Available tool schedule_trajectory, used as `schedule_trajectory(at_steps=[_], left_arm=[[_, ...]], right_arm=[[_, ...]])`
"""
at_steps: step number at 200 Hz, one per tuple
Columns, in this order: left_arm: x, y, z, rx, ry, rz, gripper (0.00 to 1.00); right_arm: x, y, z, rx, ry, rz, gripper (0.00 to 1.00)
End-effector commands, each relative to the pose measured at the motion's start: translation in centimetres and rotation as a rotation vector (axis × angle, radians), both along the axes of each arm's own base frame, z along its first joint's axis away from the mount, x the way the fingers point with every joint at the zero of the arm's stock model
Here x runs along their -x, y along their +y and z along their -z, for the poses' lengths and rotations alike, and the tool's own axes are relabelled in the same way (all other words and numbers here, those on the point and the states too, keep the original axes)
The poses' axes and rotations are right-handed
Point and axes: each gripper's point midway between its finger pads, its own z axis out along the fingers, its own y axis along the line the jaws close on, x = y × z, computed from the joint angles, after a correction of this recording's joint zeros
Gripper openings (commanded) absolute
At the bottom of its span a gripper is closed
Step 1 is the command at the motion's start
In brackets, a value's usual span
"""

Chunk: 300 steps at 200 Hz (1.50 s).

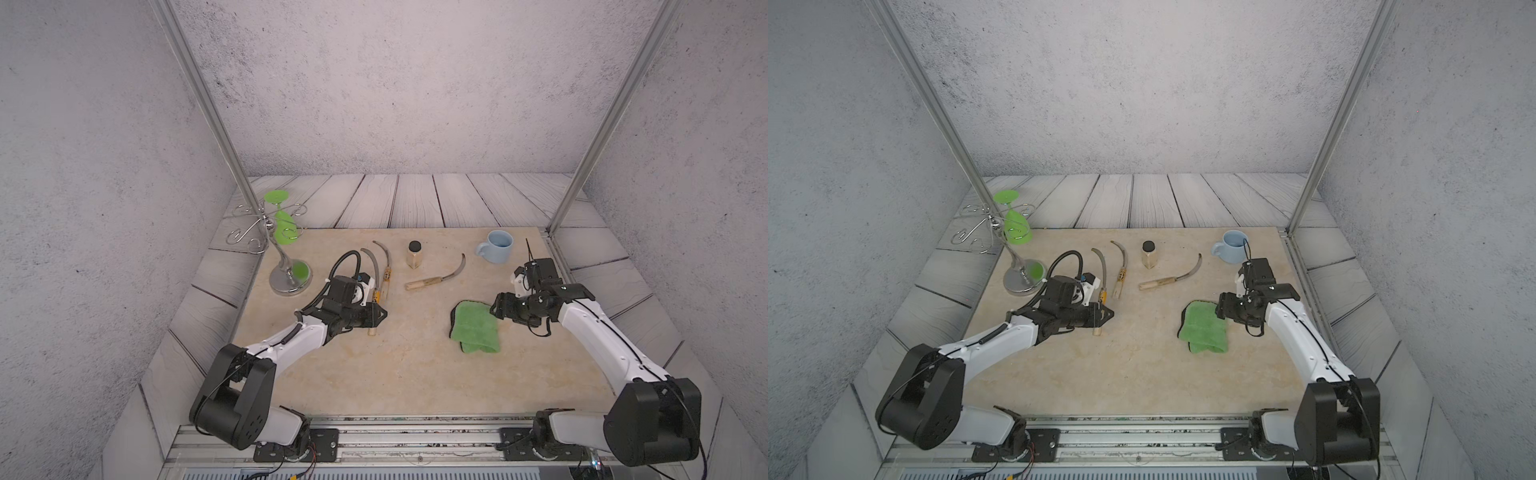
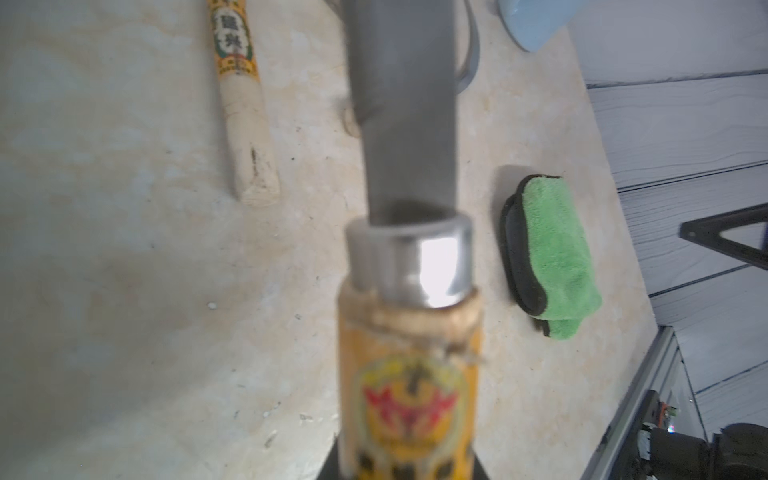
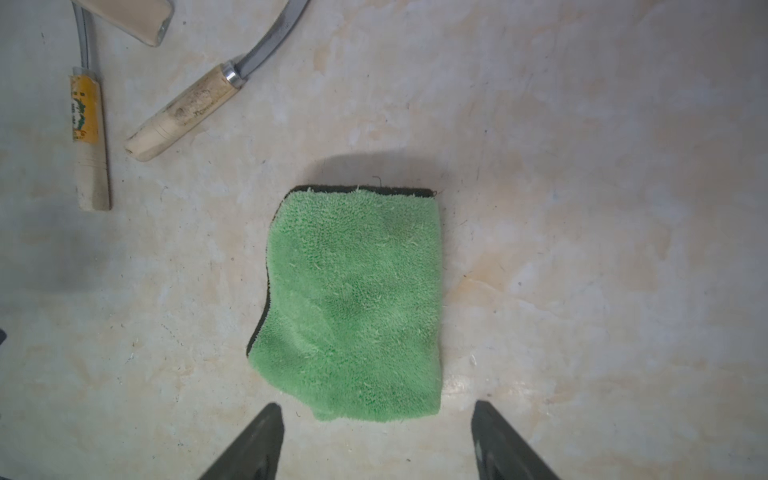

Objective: Wipe small sickles with rags
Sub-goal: Place the rag at the center of the board, then place the small sickle at the center of the board.

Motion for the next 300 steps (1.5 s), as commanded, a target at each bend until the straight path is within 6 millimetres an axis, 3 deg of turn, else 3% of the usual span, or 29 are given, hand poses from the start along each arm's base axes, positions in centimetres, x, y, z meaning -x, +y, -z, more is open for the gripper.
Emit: schedule_trajectory(at_steps=[1, 56, 118, 169, 207, 300], left_arm=[[-1.8, 0.9, 0.3, -0.063, -0.019, -0.006, 0.00], [-4.8, 2.1, 3.2, -0.106, 0.048, -0.039, 0.00], [-8.3, 3.9, 5.2, -0.123, 0.129, -0.082, 0.00], [-9.5, 4.8, 6.9, -0.134, 0.184, -0.116, 0.00], [-10.2, 5.2, 7.9, -0.157, 0.215, -0.126, 0.08], [-11.7, 5.7, 8.9, -0.175, 0.249, -0.148, 0.16]], right_arm=[[1.1, -0.5, -0.6, 0.026, -0.009, -0.011, 0.74], [1.6, -0.4, -2.2, 0.016, -0.059, -0.019, 0.76], [2.3, -0.5, -1.6, 0.019, -0.046, -0.028, 0.78], [2.6, -0.3, -1.8, 0.011, -0.054, -0.033, 0.79], [2.7, -0.2, -2.0, 0.003, -0.058, -0.037, 0.79], [2.9, 0.1, -2.0, -0.018, -0.063, -0.043, 0.80]])
